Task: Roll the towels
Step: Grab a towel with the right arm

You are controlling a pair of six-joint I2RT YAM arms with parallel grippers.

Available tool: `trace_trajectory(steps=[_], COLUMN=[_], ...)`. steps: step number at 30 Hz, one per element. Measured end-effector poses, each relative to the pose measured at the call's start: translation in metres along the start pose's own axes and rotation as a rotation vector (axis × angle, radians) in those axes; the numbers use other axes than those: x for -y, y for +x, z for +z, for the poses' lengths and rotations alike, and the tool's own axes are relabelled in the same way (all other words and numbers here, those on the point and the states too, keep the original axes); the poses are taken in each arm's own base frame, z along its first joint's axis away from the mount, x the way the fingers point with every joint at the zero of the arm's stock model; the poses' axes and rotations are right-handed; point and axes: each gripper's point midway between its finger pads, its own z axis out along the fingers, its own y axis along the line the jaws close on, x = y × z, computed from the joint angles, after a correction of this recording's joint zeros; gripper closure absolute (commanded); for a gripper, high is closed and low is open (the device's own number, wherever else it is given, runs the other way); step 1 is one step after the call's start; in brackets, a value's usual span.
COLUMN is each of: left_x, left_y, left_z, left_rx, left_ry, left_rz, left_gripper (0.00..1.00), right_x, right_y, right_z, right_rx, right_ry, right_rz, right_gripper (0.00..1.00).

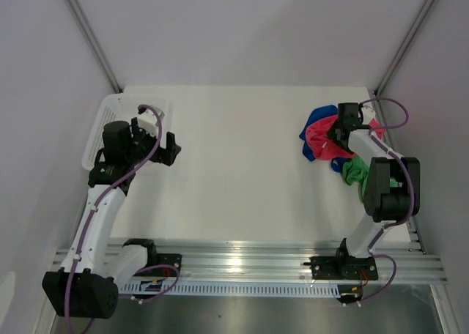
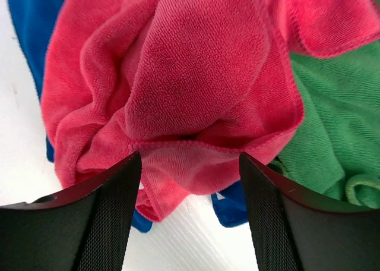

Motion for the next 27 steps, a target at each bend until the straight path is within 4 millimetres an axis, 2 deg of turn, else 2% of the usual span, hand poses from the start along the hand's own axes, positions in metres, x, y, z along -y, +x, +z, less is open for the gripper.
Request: trace_trajectory(steps=[4, 11, 16, 22, 25, 27], left_x=[0.002, 0.003, 0.003, 0.005, 0.006, 0.006], left_y=[0.008, 0.008, 0.008, 0.008, 0.007, 0.007], left_z=[-0.001, -0.001, -0.001, -0.001, -0.001, -0.001], left_rx=[-0.028, -0.028, -0.028, -0.026, -0.025, -0.025], left_ry=[0.008, 0.013, 0.014, 0.026, 0.031, 0.032], left_rz=[-0.011, -0.007, -0.007, -0.006, -0.006, -0.007], left_gripper=[0.08, 0.08, 0.08, 0.08, 0.07, 0.07], right_x=[0.001, -0.004, -0.015, -0.027, -0.026, -0.022], right_y=[0.013, 0.015, 0.012, -0.001, 0.001, 0.006], right_z=[0.010, 0.010, 0.003, -0.001, 0.005, 0.011], right_rx=[-0.034, -0.031, 0.000, 0.040, 0.036, 0.025], right_ry=[0.023, 0.016, 0.017, 0.013, 0.031, 0.050], right_rz=[0.000, -0.005, -0.043, -0.062, -0.068, -0.077], right_gripper=[0.32, 0.32, 0.30, 0.28, 0.31, 0.36])
